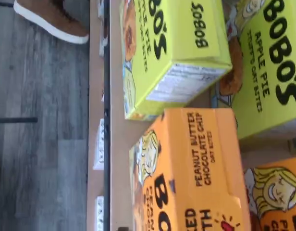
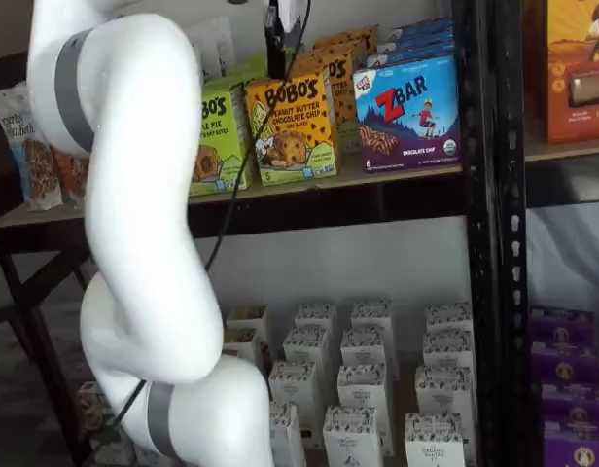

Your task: Pick up the orange box on the top shelf, the fifth box from the left

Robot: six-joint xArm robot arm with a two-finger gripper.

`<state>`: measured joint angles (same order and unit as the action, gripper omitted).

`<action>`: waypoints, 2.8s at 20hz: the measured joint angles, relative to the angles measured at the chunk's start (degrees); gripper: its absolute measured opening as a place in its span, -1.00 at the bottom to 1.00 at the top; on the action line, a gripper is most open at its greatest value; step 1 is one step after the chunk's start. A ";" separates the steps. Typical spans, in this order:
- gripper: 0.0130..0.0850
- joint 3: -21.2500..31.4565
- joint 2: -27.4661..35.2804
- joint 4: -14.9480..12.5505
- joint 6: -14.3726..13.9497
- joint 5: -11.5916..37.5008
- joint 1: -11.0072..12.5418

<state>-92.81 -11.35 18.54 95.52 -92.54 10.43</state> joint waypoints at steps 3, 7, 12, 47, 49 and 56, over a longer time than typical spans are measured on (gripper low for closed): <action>1.00 -0.19 0.74 -0.39 0.32 -0.08 0.06; 1.00 0.98 0.63 -0.91 0.44 1.50 -0.30; 1.00 2.47 0.41 -1.63 0.41 3.52 -0.89; 0.89 7.57 0.44 -7.71 -0.69 5.09 -4.13; 0.78 7.49 0.49 -7.70 -0.68 4.90 -4.10; 0.33 7.29 0.61 -7.58 -0.53 4.49 -3.91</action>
<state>-85.53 -10.75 10.95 94.99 -88.05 6.52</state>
